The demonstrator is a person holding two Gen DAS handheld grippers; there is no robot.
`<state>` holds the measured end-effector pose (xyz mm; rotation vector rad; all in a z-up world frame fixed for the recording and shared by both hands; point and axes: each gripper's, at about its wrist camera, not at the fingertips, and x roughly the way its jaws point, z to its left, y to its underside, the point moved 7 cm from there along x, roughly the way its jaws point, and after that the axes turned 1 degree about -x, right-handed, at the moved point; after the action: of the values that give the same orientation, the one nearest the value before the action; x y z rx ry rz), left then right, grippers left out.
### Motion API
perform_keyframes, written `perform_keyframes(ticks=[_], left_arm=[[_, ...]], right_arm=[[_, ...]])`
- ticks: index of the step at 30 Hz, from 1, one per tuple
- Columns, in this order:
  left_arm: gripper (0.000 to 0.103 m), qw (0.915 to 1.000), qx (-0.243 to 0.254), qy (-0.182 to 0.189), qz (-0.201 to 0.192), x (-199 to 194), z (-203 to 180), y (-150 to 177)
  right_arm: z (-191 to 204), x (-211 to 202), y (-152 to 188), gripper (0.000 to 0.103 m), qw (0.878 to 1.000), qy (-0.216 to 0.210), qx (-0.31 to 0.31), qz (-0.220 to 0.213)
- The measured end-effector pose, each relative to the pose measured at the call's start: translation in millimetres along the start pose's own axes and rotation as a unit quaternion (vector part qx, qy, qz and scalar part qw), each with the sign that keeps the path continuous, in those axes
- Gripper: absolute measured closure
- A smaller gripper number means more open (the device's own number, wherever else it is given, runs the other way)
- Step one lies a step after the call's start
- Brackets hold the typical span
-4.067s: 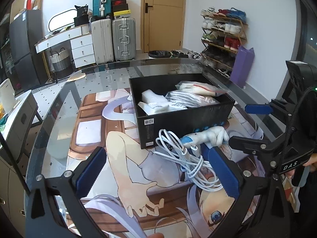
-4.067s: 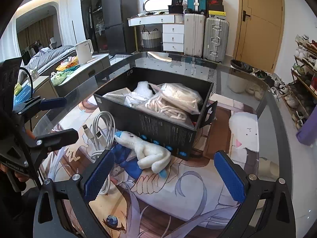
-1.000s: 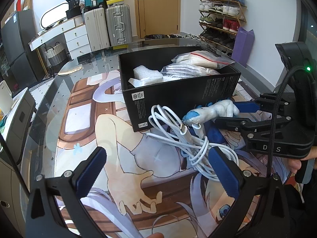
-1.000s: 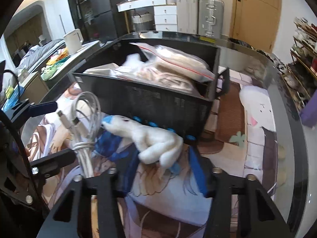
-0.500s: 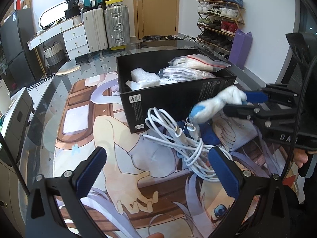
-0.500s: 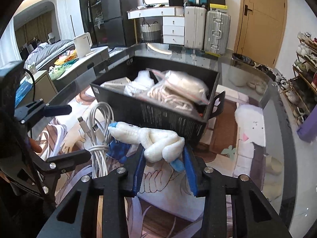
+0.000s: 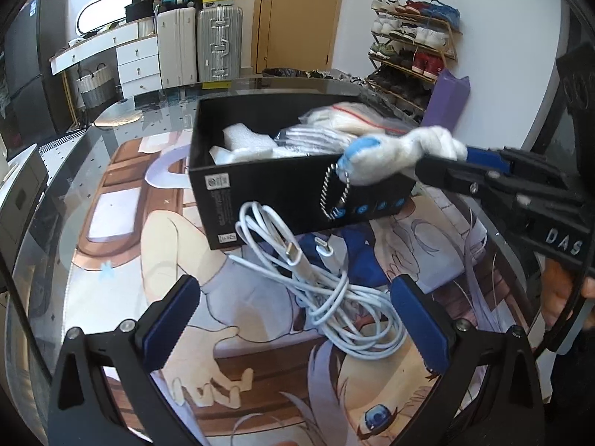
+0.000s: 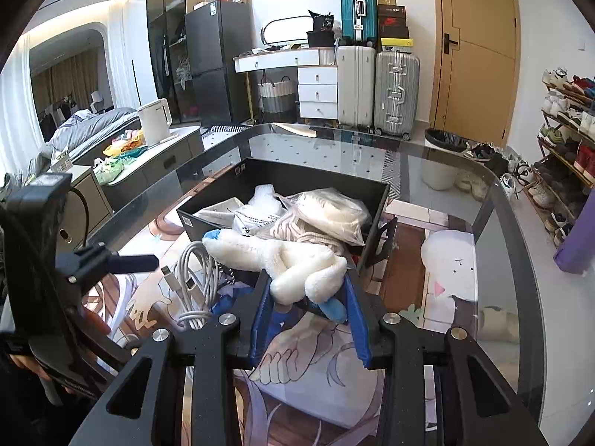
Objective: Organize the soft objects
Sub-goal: 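Grasp the white cable bundle with the left gripper while the right gripper holds the plush toy, then lift and carry the cable bundle and plush toy over the black box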
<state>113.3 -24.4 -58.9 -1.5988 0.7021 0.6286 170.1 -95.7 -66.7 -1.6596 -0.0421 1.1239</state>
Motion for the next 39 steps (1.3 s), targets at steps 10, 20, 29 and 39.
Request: perform_keyframes(ticks=[10, 20, 29, 39], left_arm=[[0.047, 0.9969, -0.041, 0.066, 0.013, 10, -6, 12], [0.068, 0.9958, -0.036, 0.084, 0.004, -1, -9, 10], [0.084, 0.9957, -0.024, 0.089, -0.002, -7, -11, 6], [0.055, 0.9967, -0.016, 0.080, 0.008, -4, -14, 7]], right_arm=[[-2, -4, -2, 0.066, 1.000, 0.001, 0.004, -0.006], [-2, -7, -2, 0.066, 1.000, 0.002, 0.006, -0.011], [-2, -9, -3, 0.066, 1.000, 0.002, 0.006, -0.014], [-2, -9, -3, 0.066, 1.000, 0.002, 0.006, -0.013]])
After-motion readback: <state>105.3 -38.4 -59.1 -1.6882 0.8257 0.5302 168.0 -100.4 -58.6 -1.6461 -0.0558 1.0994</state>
